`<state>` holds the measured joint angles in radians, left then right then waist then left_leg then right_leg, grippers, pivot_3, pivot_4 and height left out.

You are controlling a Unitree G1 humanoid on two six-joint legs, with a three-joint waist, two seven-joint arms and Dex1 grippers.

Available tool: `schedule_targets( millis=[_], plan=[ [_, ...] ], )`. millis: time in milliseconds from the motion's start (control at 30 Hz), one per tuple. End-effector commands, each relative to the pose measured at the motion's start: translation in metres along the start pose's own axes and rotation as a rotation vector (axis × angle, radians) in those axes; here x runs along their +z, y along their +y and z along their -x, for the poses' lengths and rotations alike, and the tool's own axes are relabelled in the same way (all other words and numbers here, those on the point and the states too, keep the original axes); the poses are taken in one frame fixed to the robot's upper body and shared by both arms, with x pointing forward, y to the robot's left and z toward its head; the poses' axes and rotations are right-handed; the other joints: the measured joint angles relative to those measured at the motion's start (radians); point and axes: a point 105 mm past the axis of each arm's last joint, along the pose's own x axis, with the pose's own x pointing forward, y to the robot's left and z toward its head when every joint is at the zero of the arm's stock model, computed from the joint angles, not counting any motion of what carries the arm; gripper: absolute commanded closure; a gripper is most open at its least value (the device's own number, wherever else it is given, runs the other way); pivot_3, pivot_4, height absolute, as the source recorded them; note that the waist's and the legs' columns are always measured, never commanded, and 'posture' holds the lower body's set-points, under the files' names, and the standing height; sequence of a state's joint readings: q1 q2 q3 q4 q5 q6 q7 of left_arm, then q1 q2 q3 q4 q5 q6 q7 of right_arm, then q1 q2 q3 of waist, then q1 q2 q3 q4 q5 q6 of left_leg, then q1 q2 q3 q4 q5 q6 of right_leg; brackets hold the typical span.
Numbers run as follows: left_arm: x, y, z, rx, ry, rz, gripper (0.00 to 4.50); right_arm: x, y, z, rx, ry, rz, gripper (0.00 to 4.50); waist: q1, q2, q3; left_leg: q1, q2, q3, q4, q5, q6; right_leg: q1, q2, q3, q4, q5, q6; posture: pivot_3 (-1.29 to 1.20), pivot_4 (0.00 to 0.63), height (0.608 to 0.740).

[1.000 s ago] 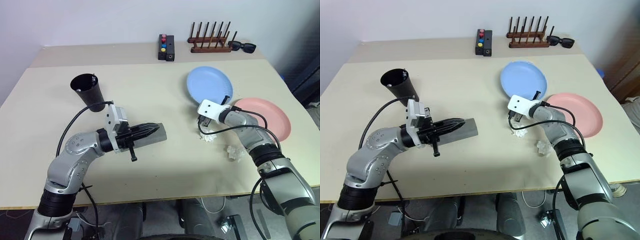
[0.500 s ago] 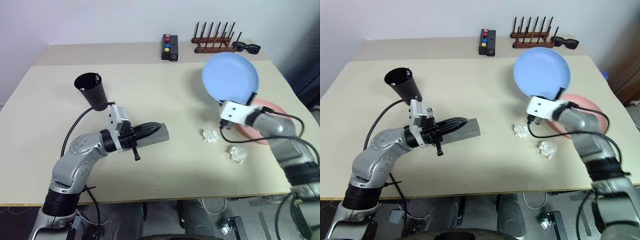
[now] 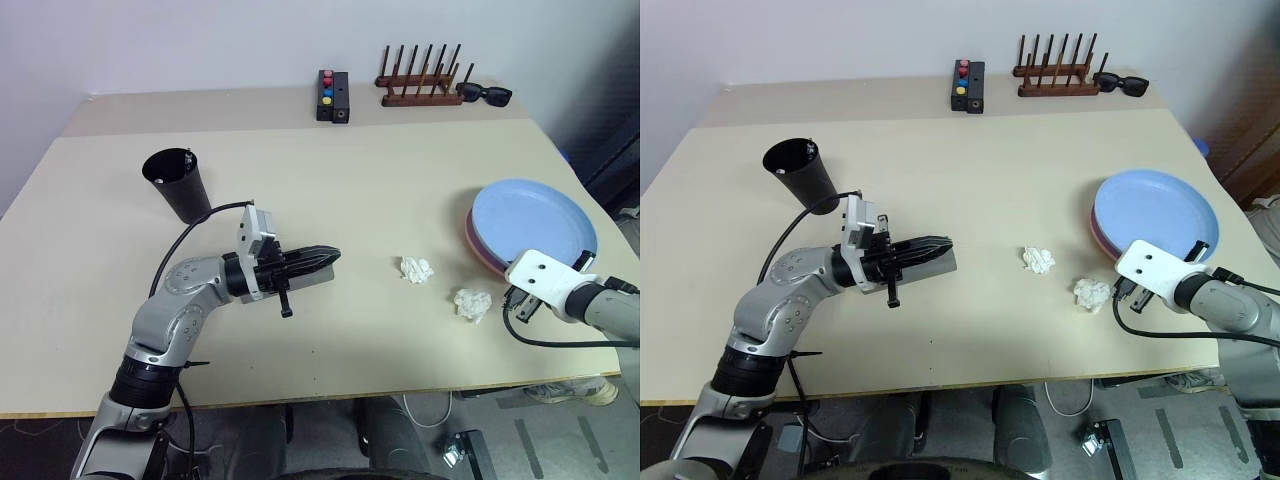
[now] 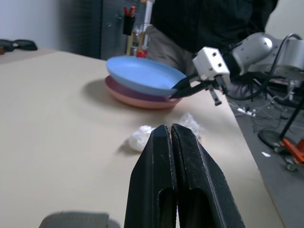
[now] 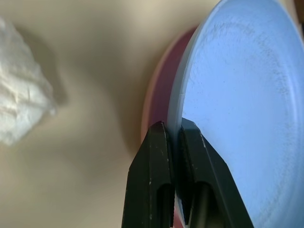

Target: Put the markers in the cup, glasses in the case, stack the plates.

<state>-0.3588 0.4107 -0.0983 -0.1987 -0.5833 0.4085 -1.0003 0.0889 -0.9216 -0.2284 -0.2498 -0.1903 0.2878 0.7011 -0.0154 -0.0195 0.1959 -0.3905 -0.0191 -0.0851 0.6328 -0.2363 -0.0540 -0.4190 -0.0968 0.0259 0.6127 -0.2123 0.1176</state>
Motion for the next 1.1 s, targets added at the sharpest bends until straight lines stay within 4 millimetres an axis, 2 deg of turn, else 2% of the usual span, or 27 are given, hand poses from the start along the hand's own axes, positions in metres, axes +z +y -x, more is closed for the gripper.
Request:
schedule_targets(
  millis=[33, 100, 200, 267, 400, 533, 633, 700, 833, 933, 1100],
  plan=[
    [0.008, 0.0, -0.001, -0.011, -0.023, -0.028, 4.45, 0.009, -0.018, 0.005, -0.079, -0.03, -0.001, 3.82, 0.002, 0.0, 0.0, 0.0, 0.0, 0.0, 0.0, 0.0, 0.0, 0.0, 0.0, 0.0, 0.0, 0.0, 0.0, 0.0, 0.15, 0.739],
    [0.008, 0.0, -0.001, -0.009, -0.026, -0.026, 4.45, 0.011, -0.02, 0.006, -0.082, -0.036, 0.01, 3.15, 0.003, 0.0, 0.0, 0.0, 0.0, 0.0, 0.0, 0.0, 0.0, 0.0, 0.0, 0.0, 0.0, 0.0, 0.0, 0.0, 0.15, 0.739],
    [0.009, 0.0, 0.0, 0.0, -0.033, -0.016, 4.45, 0.016, -0.025, 0.01, -0.073, -0.055, 0.045, 1.66, 0.004, 0.0, 0.0, 0.0, 0.0, 0.0, 0.0, 0.0, 0.0, 0.0, 0.0, 0.0, 0.0, 0.0, 0.0, 0.0, 0.15, 0.739],
    [0.01, 0.0, 0.0, 0.002, -0.034, -0.015, 4.45, 0.02, -0.027, 0.014, -0.059, -0.073, 0.046, 1.66, 0.004, 0.0, 0.0, 0.0, 0.0, 0.0, 0.0, 0.0, 0.0, 0.0, 0.0, 0.0, 0.0, 0.0, 0.0, 0.0, 0.15, 0.739],
    [0.012, 0.001, -0.002, 0.009, -0.038, -0.018, 4.45, 0.047, -0.027, 0.019, -0.014, -0.238, -0.083, 1.66, 0.001, 0.0, 0.0, 0.0, 0.0, 0.0, 0.0, 0.0, 0.0, 0.0, 0.0, 0.0, 0.0, 0.0, 0.0, 0.0, 0.15, 0.739],
    [0.013, 0.001, -0.003, 0.015, -0.042, -0.021, 4.45, 0.071, -0.006, 0.017, 0.091, -0.363, -0.194, 1.66, 0.003, 0.0, 0.0, 0.0, 0.0, -0.001, 0.0, 0.0, 0.0, 0.0, 0.0, 0.0, 0.0, 0.0, 0.001, 0.0, 0.15, 0.739],
    [0.014, 0.001, -0.001, 0.023, -0.045, -0.022, 4.45, 0.094, 0.024, 0.005, 0.2, -0.453, -0.283, 1.66, 0.004, -0.001, 0.0, 0.0, 0.0, -0.001, 0.0, 0.0, 0.0, 0.0, 0.0, 0.0, -0.001, 0.0, 0.0, 0.0, 0.15, 0.739],
    [0.015, -0.001, 0.0, 0.022, -0.046, -0.012, 4.45, 0.103, 0.036, -0.004, 0.24, -0.479, -0.314, 1.66, 0.003, -0.001, 0.0, 0.0, 0.0, -0.001, 0.0, 0.0, 0.0, 0.0, 0.0, 0.0, -0.001, 0.0, 0.001, 0.0, 0.15, 0.739],
    [0.016, -0.003, 0.002, 0.015, -0.041, -0.003, 4.45, 0.104, 0.045, -0.022, 0.249, -0.461, -0.339, 1.66, 0.003, -0.001, 0.0, 0.0, 0.0, -0.001, 0.0, 0.0, 0.0, 0.0, 0.0, 0.0, 0.0, 0.0, 0.0, 0.0, 0.15, 0.739],
    [0.015, -0.003, 0.003, 0.026, -0.04, -0.003, 4.45, 0.097, 0.05, -0.037, 0.242, -0.418, -0.352, 1.66, 0.004, -0.001, 0.0, 0.0, 0.0, -0.001, 0.0, 0.0, 0.0, 0.0, 0.0, 0.0, -0.001, 0.0, 0.0, 0.0, 0.15, 0.739],
    [0.015, -0.004, 0.005, 0.04, -0.042, -0.003, 4.45, 0.087, 0.051, -0.046, 0.231, -0.379, -0.359, 1.66, 0.003, -0.001, 0.0, -0.001, 0.0, -0.001, 0.0, 0.0, 0.0, 0.0, 0.0, 0.0, -0.001, 0.0, 0.0, 0.0, 0.15, 0.739]
  ],
)
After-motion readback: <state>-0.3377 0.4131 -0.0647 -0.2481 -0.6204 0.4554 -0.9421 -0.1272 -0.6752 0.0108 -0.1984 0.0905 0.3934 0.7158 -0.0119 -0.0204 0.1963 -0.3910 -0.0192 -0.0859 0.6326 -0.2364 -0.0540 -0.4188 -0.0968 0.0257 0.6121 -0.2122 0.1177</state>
